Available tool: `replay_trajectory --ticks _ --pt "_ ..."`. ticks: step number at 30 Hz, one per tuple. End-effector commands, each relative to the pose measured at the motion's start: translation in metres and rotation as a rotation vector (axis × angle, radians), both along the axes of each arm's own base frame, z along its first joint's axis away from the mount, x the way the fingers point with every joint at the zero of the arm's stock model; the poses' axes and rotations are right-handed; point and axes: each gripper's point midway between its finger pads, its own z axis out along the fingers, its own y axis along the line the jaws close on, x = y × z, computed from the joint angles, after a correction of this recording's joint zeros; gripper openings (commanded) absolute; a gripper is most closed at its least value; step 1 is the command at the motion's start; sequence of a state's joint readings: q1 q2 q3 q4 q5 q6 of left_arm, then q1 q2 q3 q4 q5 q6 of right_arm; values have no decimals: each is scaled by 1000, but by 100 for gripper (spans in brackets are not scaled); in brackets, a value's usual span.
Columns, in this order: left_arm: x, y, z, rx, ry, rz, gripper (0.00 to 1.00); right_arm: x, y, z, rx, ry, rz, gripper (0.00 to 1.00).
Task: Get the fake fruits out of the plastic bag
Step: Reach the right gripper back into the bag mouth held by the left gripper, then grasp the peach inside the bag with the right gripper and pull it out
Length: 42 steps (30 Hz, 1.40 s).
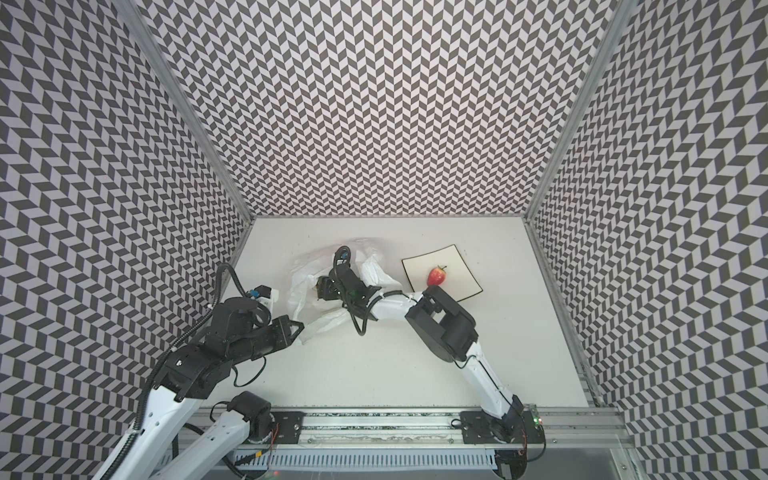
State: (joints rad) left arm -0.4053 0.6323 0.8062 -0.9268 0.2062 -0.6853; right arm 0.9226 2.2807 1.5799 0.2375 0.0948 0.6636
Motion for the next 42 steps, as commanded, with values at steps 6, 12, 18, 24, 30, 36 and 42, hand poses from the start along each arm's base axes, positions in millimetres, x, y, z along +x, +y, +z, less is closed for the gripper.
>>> replay_trajectory --ticks 6,12,18,24,30,36,42 --pt "2 -9 9 -24 -26 -51 0 17 26 -13 -14 -90 -60 75" --pt "3 -11 8 -21 -21 -62 0 6 63 -9 -32 -223 63 79" --pt "5 -12 10 -23 -29 -63 0 -3 81 -20 -99 -295 116 81" --pt "4 -12 14 -31 -30 -59 0 15 86 -28 -93 -336 37 70" --pt "6 -5 19 -10 -34 -24 0 16 86 -23 -84 -355 21 46" --pt "15 2 21 25 -55 25 0 6 72 26 -39 -438 27 36" --pt "28 11 26 56 -96 89 0 -25 49 59 25 -425 94 31"
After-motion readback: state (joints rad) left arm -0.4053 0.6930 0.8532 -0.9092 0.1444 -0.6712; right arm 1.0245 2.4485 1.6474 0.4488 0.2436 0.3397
